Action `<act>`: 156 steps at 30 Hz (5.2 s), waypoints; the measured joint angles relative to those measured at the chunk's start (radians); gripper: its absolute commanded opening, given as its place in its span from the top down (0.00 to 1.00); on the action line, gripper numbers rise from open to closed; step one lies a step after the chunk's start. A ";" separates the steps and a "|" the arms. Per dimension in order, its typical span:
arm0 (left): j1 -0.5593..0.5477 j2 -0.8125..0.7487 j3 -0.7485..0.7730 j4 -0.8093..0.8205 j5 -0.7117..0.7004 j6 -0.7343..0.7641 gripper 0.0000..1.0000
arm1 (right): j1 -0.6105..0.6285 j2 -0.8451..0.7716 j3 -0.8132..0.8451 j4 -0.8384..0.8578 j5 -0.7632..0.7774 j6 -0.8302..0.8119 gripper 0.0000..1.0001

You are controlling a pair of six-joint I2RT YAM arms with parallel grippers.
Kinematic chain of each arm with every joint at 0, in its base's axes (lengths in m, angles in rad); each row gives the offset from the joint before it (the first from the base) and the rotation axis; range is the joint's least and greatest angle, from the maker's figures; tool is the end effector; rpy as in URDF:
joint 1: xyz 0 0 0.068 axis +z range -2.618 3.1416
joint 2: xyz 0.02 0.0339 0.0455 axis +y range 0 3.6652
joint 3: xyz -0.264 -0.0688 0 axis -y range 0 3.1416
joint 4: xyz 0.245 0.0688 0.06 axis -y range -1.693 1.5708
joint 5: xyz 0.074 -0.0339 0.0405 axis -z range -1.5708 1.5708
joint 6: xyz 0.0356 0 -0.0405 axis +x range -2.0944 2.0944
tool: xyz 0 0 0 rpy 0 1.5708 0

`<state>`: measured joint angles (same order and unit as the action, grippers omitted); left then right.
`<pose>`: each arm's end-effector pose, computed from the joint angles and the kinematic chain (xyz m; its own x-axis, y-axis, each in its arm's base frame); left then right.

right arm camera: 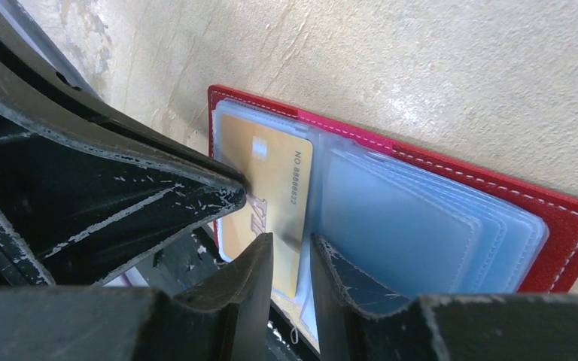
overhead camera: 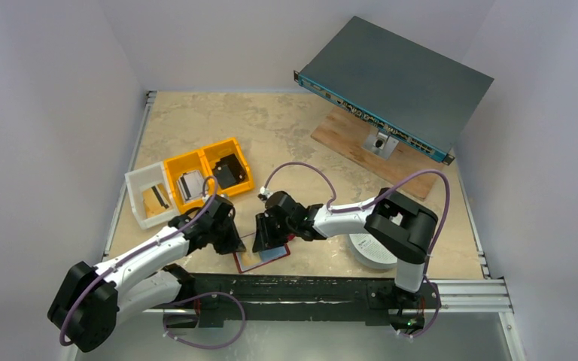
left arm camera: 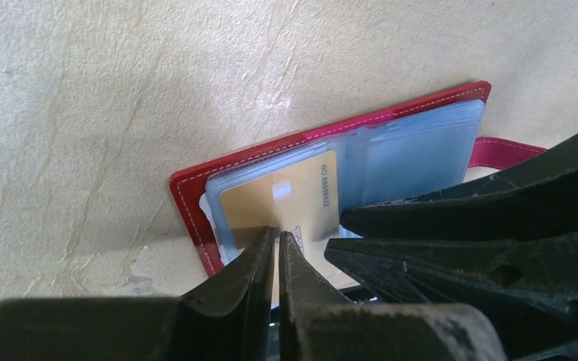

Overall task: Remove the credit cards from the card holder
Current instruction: Remove the credit card from the card holder.

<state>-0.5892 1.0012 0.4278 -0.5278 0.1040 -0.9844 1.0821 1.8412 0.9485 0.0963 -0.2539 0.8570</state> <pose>0.1355 -0.0950 0.1557 -0.9032 -0.3928 -0.1733 -0.2901 0.8559 -0.4282 0.1643 0.3280 0.1372 -0.9281 -0.1870 -0.3221 -0.3599 0.6731 0.6461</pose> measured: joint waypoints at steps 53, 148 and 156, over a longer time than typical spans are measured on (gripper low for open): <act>-0.019 0.061 0.013 -0.014 0.001 -0.053 1.00 | -0.123 0.019 -0.219 0.398 -0.249 0.134 0.76; -0.042 0.077 0.013 -0.002 -0.024 -0.167 1.00 | -0.190 0.032 -0.396 0.713 -0.300 0.349 0.86; -0.042 0.077 0.013 -0.002 -0.024 -0.167 1.00 | -0.181 0.064 -0.369 0.714 -0.302 0.349 0.86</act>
<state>-0.6308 1.0779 0.4404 -0.5297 0.0795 -1.1515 0.9012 1.9053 0.5800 0.8101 -0.5556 1.2060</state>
